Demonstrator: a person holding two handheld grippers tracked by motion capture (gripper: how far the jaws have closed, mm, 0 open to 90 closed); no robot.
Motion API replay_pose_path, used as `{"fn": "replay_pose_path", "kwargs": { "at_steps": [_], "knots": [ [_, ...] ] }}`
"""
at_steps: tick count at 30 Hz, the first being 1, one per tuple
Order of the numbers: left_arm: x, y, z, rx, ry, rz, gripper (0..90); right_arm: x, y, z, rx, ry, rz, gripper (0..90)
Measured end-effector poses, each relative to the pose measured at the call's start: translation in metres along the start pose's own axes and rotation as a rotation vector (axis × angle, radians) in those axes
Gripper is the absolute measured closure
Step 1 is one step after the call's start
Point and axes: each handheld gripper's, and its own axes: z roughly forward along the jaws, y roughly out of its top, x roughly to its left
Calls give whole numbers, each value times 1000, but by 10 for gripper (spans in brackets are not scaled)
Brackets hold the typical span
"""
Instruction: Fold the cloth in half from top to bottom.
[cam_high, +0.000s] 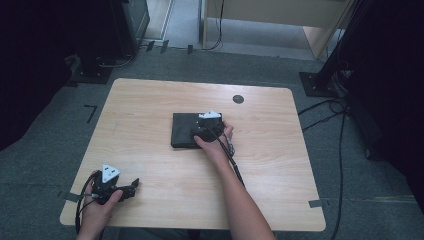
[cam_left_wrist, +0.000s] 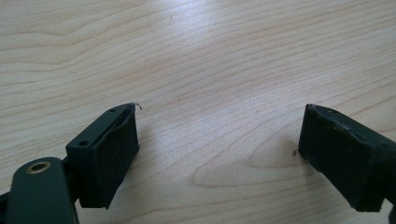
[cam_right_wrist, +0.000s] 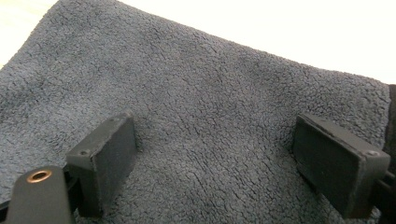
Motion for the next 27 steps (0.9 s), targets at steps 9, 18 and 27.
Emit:
{"fn": "replay_pose_path", "kwargs": {
  "at_steps": [9, 18, 27],
  "knots": [
    [7, -2, -2, 3, 18, -14, 115, -16, 7, -45, -94, 105, 40, 96],
    [23, -7, -7, -1, 42, -43, 114, -50, -29, -121, -110, 82, -5, 85],
    [41, -12, -12, 0, 61, -63, 114, -95, -104, -170, -72, -15, 22, 81]
  ]
}}
